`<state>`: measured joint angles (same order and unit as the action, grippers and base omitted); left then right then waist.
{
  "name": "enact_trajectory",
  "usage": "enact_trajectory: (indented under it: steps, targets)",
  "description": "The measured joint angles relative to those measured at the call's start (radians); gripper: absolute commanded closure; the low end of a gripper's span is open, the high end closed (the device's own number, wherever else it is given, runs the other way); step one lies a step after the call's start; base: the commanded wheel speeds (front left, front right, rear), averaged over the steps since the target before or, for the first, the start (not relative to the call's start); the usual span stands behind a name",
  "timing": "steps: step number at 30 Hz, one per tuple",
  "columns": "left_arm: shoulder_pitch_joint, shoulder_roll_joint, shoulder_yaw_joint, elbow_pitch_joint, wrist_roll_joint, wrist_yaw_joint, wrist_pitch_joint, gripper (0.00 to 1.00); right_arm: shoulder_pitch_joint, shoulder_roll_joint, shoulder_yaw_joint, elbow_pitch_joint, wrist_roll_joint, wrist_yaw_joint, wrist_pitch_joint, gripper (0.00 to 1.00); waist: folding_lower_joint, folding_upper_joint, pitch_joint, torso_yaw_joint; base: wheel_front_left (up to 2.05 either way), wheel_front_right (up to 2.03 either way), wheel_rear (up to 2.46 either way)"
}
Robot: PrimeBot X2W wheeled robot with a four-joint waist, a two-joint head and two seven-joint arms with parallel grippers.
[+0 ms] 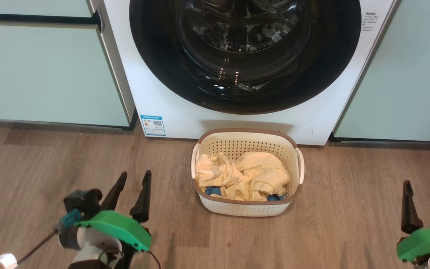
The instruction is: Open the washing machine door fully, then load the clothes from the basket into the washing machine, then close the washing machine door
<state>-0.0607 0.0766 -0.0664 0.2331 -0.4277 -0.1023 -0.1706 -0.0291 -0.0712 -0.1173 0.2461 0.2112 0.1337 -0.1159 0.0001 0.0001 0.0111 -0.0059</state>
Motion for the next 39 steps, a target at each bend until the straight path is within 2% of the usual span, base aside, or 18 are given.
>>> enact_trajectory:
  steps: [26,39]
  targets:
    - [-0.03,0.002,-0.029,0.011,0.301,-0.001,-0.078,0.0,-0.004,-0.002,-0.035,-0.019,-0.326,0.0,-0.064,0.0,0.0,0.0,-0.002,-0.011,0.0,0.0,0.0]
    - [-0.032,0.002,-0.027,0.025,0.312,-0.002,-0.084,0.0,-0.019,0.011,-0.064,-0.026,-0.291,0.0,-0.066,0.0,0.0,0.0,-0.007,-0.012,0.0,0.0,0.0]
